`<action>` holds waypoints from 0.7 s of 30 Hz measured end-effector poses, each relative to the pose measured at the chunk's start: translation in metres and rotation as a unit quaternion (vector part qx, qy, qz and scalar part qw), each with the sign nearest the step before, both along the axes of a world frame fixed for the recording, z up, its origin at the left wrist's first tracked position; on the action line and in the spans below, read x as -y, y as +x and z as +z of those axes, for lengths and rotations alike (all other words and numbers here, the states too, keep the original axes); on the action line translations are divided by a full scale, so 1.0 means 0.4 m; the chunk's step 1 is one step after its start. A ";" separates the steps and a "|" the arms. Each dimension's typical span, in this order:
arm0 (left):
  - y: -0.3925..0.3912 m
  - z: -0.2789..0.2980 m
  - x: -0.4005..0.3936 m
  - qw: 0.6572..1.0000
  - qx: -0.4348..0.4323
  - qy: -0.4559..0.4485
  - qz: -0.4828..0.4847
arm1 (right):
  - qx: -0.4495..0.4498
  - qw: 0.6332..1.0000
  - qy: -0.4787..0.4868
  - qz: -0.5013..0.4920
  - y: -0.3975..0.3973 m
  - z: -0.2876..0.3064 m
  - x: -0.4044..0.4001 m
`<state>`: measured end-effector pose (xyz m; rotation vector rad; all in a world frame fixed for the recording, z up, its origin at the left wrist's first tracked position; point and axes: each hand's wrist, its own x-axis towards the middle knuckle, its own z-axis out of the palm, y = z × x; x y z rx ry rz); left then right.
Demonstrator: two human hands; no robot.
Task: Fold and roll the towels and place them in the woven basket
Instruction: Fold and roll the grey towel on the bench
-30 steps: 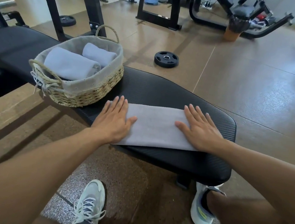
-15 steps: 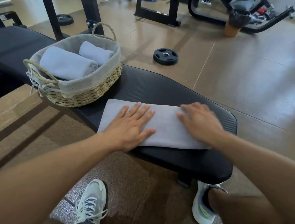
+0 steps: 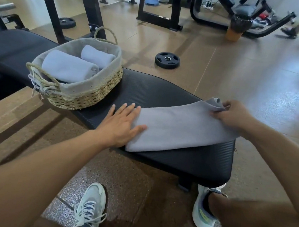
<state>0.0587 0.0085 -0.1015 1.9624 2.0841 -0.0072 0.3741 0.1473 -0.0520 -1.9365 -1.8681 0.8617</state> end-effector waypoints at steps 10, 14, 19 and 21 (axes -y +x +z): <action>0.003 0.045 -0.006 0.973 0.182 0.133 0.049 | 0.068 0.989 0.113 0.066 -0.097 0.130 0.079; 0.006 0.082 -0.006 0.893 0.365 0.183 0.187 | 0.111 0.974 0.088 0.175 -0.196 0.110 0.154; 0.042 0.113 0.010 0.771 0.583 -0.021 0.255 | 0.159 0.951 0.116 0.237 -0.281 0.064 0.215; 0.048 0.121 0.015 0.744 0.615 -0.051 0.255 | 0.166 0.948 0.134 0.238 -0.297 0.055 0.227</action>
